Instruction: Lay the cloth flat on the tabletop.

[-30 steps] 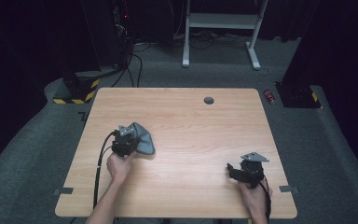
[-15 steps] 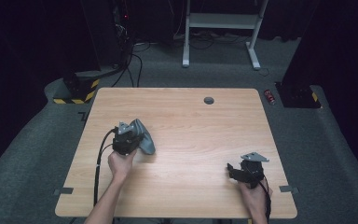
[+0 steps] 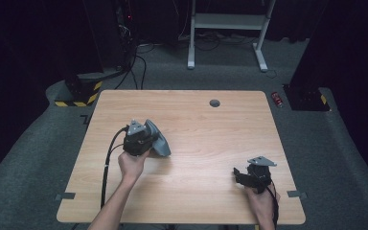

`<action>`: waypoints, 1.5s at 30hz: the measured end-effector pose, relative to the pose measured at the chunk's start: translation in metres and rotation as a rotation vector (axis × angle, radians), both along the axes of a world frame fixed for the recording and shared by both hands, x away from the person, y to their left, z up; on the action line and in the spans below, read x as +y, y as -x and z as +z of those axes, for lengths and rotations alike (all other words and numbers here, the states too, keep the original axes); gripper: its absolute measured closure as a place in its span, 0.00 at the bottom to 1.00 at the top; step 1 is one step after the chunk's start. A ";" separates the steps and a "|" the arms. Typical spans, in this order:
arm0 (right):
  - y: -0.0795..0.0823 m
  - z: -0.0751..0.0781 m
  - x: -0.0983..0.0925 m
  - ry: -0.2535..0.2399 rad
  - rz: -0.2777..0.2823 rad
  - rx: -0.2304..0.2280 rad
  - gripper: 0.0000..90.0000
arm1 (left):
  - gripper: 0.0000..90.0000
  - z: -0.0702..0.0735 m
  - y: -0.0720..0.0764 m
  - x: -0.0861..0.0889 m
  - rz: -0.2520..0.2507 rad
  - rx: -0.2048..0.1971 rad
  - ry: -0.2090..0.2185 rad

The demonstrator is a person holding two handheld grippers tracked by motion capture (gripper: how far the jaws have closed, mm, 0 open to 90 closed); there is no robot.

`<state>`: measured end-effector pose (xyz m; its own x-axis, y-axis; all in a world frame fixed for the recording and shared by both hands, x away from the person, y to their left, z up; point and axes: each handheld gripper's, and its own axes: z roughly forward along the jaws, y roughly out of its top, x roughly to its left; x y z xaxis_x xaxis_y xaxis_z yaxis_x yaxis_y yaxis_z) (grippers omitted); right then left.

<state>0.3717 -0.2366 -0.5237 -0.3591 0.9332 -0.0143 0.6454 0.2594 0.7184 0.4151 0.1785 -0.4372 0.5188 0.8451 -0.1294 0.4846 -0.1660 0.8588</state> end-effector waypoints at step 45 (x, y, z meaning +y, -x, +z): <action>0.000 0.000 0.000 0.000 0.000 0.000 0.25 | 0.91 -0.027 -0.003 -0.081 -0.216 0.096 -0.034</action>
